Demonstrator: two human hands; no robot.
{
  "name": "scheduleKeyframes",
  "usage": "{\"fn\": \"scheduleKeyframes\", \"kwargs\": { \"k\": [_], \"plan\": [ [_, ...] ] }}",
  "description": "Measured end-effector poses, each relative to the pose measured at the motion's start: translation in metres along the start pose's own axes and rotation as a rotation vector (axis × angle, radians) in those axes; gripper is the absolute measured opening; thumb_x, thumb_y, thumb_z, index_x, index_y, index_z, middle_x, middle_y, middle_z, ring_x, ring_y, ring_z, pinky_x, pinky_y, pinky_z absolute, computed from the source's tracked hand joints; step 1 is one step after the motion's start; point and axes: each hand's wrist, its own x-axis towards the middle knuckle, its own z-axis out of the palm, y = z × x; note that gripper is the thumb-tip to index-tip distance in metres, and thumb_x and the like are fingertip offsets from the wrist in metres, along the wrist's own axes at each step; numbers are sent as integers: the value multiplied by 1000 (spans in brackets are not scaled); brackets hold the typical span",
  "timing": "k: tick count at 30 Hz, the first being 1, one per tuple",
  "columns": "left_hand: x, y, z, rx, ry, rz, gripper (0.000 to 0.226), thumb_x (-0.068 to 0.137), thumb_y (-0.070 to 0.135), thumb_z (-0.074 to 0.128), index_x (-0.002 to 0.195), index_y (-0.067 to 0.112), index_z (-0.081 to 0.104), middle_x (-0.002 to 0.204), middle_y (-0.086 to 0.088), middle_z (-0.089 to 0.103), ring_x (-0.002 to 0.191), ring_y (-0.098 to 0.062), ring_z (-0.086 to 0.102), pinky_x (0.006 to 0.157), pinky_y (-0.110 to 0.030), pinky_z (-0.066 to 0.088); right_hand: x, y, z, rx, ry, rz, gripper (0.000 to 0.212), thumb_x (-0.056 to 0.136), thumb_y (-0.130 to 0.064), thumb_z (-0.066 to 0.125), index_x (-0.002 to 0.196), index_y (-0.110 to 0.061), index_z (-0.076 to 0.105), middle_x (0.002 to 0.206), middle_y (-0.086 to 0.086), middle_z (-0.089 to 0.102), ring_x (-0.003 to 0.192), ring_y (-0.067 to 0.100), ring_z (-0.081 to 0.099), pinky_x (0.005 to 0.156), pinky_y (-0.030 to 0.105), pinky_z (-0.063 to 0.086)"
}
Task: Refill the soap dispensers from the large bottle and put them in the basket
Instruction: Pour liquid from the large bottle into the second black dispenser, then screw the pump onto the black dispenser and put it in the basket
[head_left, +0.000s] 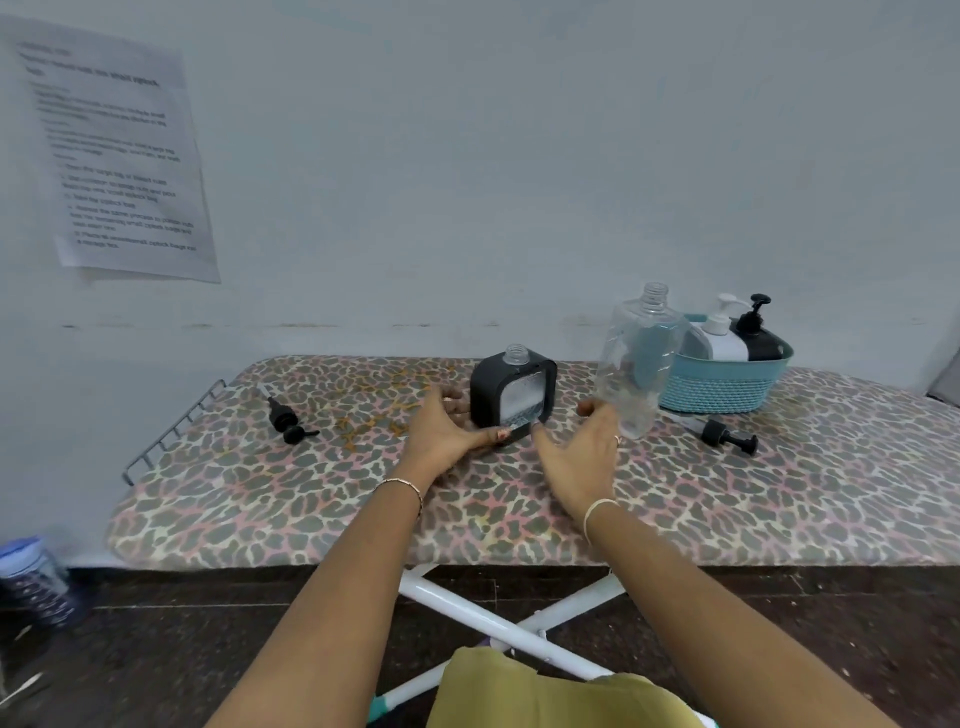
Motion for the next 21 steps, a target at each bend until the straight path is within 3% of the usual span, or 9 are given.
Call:
{"fn": "scheduleKeyframes", "kwargs": {
  "k": [4, 7, 11, 14, 17, 21],
  "plan": [
    [-6, -14, -41, 47, 91, 53, 67, 58, 49, 86, 108, 19, 54, 97, 7, 64, 88, -9, 63, 79, -23, 54, -10, -22, 30, -3, -80, 43, 112, 77, -54, 70, 149, 3, 6, 157, 18, 10, 145, 30, 10, 120, 40, 9],
    [-7, -26, -78, 207, 228, 113, 38, 74, 38, 80, 99, 19, 59, 91, 8, 64, 82, -10, 62, 74, -21, 51, -7, -31, 41, -5, -66, 38, 117, 73, -53, 74, 149, 3, 5, 156, 19, 11, 145, 30, 10, 120, 41, 12],
    [-2, -44, -121, 481, 397, 127, 16, 90, 16, 62, 106, 17, 65, 102, 0, 67, 88, -20, 62, 77, -31, 52, 1, -41, 51, 24, -40, 59, 123, 69, -52, 79, 150, 0, 2, 157, 14, 9, 146, 27, 8, 120, 39, 12],
    [4, -57, -141, 704, 427, 55, 38, 91, -3, 49, 118, 19, 64, 119, -8, 61, 112, -27, 52, 86, -39, 49, 5, -45, 58, 65, -17, 116, 126, 67, -50, 81, 150, -2, 0, 158, 12, 7, 146, 27, 6, 120, 40, 13],
    [6, -67, -152, 898, 339, -17, 51, 88, -8, 49, 130, 20, 56, 145, -8, 43, 132, -30, 37, 102, -43, 40, 4, -42, 66, 67, 21, 140, 128, 65, -48, 83, 150, 1, 0, 157, 15, 7, 146, 28, 5, 119, 39, 12],
    [12, -80, -156, 1046, 206, -29, 48, 90, -4, 47, 132, 20, 51, 153, -11, 30, 135, -35, 34, 99, -44, 43, 1, -37, 70, 43, 21, 115, 127, 66, -46, 83, 150, -1, 0, 158, 13, 7, 147, 26, 5, 118, 36, 10]
  ]
}}
